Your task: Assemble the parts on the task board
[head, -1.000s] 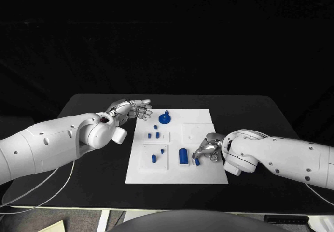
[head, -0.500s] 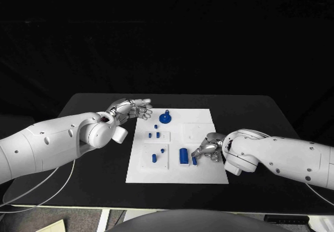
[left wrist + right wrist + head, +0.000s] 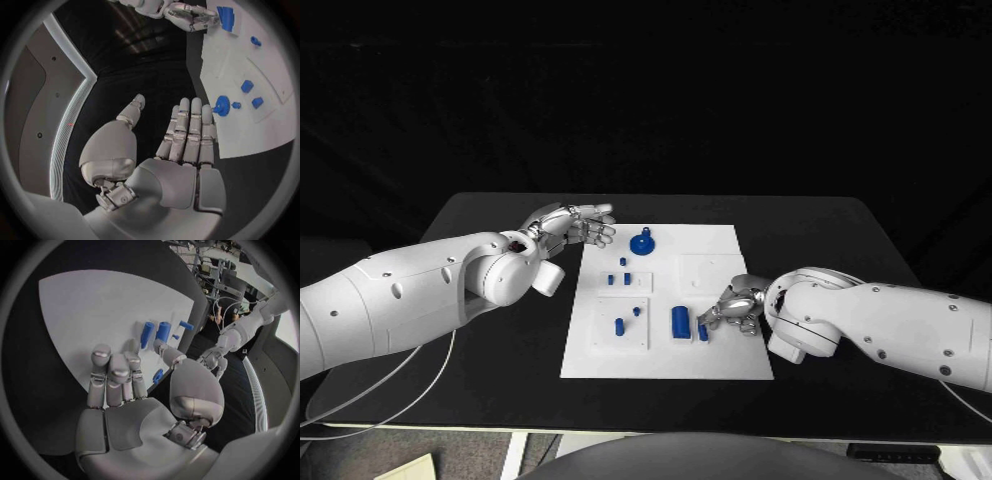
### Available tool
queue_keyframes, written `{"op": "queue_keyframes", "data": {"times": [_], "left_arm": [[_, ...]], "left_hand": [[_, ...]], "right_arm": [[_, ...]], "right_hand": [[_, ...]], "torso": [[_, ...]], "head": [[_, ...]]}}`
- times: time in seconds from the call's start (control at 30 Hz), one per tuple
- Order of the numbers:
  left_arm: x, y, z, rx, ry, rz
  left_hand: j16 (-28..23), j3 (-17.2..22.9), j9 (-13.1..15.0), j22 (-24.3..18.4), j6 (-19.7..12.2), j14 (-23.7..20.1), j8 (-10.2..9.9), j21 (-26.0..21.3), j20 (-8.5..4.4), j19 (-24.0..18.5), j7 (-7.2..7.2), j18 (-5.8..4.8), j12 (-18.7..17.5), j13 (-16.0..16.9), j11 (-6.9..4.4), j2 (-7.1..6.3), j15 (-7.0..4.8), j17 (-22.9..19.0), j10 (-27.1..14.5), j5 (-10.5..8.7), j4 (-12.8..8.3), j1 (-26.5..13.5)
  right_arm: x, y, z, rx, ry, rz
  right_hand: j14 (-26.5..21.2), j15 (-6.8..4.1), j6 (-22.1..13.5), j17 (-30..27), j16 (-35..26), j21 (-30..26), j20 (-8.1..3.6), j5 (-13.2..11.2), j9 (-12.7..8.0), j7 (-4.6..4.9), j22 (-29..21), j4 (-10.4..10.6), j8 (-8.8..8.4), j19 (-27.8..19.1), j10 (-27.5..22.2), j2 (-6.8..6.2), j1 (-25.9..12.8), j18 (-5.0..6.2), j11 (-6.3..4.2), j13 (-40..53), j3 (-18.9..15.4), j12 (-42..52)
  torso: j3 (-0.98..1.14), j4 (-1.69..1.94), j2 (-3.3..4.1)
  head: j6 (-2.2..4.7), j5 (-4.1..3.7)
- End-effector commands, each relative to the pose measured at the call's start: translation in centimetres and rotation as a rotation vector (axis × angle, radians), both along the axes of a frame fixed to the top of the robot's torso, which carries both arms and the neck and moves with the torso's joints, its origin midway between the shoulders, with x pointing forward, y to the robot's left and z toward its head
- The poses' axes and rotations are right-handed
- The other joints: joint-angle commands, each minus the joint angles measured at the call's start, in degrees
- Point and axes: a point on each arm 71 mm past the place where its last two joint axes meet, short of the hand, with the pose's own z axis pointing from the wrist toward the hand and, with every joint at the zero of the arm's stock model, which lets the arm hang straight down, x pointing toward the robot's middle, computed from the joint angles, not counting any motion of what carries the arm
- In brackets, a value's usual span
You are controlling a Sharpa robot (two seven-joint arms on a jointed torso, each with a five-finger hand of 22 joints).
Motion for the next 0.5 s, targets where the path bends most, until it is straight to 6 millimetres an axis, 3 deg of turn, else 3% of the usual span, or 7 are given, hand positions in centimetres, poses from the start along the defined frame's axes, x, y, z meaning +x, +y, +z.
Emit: {"op": "queue_keyframes", "data": {"times": [0.03,0.5], "left_arm": [[-0.04,-0.13,0.08,-0.007,-0.006,-0.012],[-0.05,-0.15,0.08,-0.007,-0.006,-0.013]], "left_hand": [[-0.35,-0.08,-0.07,0.08,-0.07,-0.05,0.16,-0.38,-0.08,0.38,-0.26,1.18,0.03,-0.05,-0.12,0.45,0.28,0.1,0.14,0.0,-0.35,-0.31],[-0.38,-0.06,-0.07,0.11,-0.04,-0.04,0.18,-0.39,-0.08,0.38,-0.27,1.18,0.04,-0.06,-0.13,0.47,0.28,0.14,0.17,0.0,-0.4,-0.27]], "right_arm": [[-0.45,-0.04,0.0,0.008,0.016,0.064],[-1.37,-0.75,0.19,0.0,0.039,0.134]], "right_hand": [[-0.05,-0.31,-0.01,0.0,-0.21,-0.34,-0.52,-0.25,0.1,0.19,0.75,-0.11,-0.16,0.05,-0.08,-0.76,0.21,0.92,0.12,0.1,-0.49,-0.38],[-0.2,-0.33,-0.21,0.05,-0.21,-0.45,-0.68,-0.37,0.36,0.19,0.74,-3.03,-0.14,-0.18,-0.21,-1.2,2.97,0.92,0.12,0.23,-2.76,-0.43]], "torso": [[0.02,0.01,-0.01],[0.06,-0.02,0.02]], "head": [[0.03,-0.03],[0.21,-0.11]]}}
